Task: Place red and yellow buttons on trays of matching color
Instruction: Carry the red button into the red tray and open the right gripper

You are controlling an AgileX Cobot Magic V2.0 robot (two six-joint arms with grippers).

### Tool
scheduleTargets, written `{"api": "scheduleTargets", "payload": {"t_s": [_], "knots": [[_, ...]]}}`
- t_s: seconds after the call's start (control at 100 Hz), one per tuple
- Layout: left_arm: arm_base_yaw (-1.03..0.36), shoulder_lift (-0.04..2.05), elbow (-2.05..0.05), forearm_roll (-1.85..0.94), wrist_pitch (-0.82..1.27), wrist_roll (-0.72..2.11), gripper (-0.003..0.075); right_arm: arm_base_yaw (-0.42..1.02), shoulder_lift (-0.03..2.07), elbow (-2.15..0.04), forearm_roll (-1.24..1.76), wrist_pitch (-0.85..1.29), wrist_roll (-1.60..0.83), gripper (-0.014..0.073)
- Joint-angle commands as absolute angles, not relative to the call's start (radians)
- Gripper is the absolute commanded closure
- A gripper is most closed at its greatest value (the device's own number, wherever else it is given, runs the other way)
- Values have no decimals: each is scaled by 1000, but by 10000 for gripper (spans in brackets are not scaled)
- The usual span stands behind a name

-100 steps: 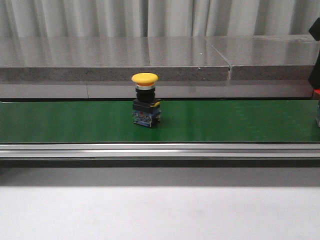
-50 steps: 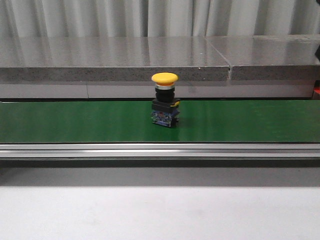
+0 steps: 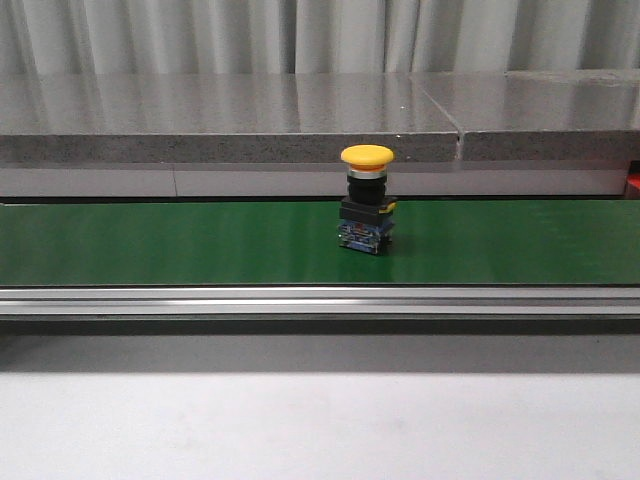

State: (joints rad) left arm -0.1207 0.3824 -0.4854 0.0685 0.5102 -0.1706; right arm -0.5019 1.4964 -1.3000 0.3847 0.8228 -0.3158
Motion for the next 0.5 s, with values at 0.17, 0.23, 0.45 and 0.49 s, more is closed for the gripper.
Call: {"api": "scheduleTargets", "payload": {"t_s": [0.17, 0.23, 0.45, 0.49], "knots": [[-125, 388, -511, 64, 441, -169, 739, -606, 1600, -1336, 442, 632, -295, 372], [-125, 388, -511, 64, 441, -169, 739, -608, 1633, -1336, 442, 579, -296, 372], [-125, 388, -511, 64, 441, -169, 739, -628, 1752, -1367, 442, 498, -296, 372], [-125, 388, -511, 64, 441, -169, 739, -632, 1770, -1385, 442, 498, -296, 372]]}}
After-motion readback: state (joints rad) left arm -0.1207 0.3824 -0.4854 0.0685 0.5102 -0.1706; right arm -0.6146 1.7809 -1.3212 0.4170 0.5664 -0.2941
